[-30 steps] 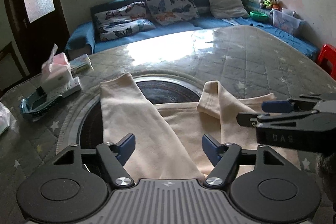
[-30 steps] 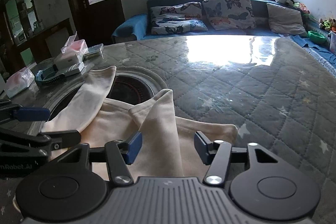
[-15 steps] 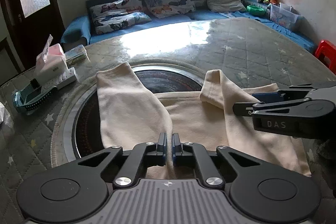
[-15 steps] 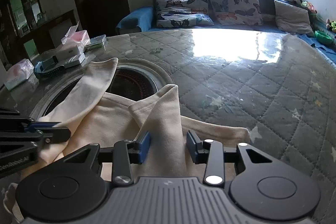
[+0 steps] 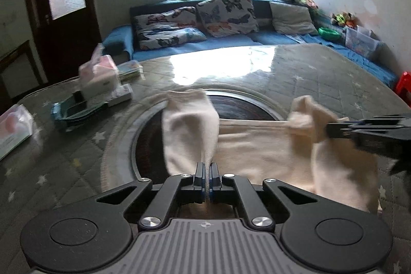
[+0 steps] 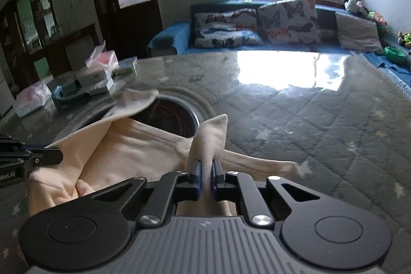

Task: Fold clothes

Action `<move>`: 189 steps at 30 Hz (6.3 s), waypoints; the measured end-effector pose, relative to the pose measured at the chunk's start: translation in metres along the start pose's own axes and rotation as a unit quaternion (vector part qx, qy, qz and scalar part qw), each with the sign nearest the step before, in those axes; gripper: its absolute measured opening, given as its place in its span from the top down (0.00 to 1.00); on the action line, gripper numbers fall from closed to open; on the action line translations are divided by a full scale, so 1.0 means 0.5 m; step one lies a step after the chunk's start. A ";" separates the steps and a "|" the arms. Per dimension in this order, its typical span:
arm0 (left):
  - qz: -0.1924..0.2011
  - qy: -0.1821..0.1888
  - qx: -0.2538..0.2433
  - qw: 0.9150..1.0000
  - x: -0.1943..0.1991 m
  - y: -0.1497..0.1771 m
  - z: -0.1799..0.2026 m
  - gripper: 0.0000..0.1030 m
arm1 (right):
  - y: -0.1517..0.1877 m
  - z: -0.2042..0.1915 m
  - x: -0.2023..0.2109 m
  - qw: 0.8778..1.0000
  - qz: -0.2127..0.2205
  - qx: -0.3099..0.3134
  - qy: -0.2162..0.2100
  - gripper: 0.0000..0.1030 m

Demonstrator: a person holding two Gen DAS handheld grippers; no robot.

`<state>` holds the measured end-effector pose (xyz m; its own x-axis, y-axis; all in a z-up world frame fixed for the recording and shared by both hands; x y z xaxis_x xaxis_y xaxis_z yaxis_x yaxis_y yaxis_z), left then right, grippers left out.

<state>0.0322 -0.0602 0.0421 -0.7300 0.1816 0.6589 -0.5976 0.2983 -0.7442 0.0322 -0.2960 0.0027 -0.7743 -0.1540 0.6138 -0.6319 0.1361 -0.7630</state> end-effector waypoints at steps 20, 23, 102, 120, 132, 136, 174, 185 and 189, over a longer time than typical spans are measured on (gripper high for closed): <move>-0.040 -0.013 0.082 0.996 0.180 0.205 -0.137 0.97 | 0.133 0.152 0.320 0.994 0.069 -0.070 0.051 0.93; -0.049 -0.008 0.071 0.996 0.187 0.221 -0.135 0.93 | 0.167 0.184 0.317 0.992 0.048 -0.087 0.072 0.93; 0.012 0.278 -0.202 0.939 0.159 0.239 0.247 0.94 | 0.164 0.265 0.301 0.983 0.009 -0.120 0.137 0.62; 0.015 0.282 -0.201 0.938 0.160 0.241 0.252 0.91 | 0.122 0.283 0.315 0.978 0.054 -0.181 0.088 0.95; 0.018 0.298 -0.203 0.933 0.158 0.239 0.277 0.91 | 0.148 0.294 0.423 0.968 0.093 -0.122 0.197 0.88; 0.013 0.298 -0.194 0.934 0.159 0.232 0.269 0.91 | 0.167 0.279 0.377 0.978 0.048 -0.114 0.171 0.87; 0.027 -0.041 -0.068 0.996 -0.077 0.027 -0.033 0.97 | 0.087 0.036 0.128 0.998 -0.024 0.040 0.032 0.68; 0.075 -0.129 0.092 0.985 0.095 0.075 -0.297 0.98 | 0.093 -0.025 0.133 0.998 -0.019 0.063 0.006 0.68; 0.053 -0.155 0.123 0.979 0.122 0.141 -0.368 0.98 | 0.100 -0.062 0.136 0.996 -0.023 0.080 -0.013 0.68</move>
<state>0.0066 0.1442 0.0497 -0.8346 -0.1050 0.5407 -0.5476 0.0517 -0.8352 -0.0533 -0.2694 0.0124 -0.7420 -0.1823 0.6451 -0.6517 -0.0291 -0.7579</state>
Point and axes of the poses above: each gripper's, at about its wrist camera, not at the fingertips, and x roughly against the way its jaws point, z to its right, y to its underside, the point moved 4 cm from there along -x, roughly the way its jaws point, and after that the axes turned 6 degrees about -x, right-handed, at the moved point
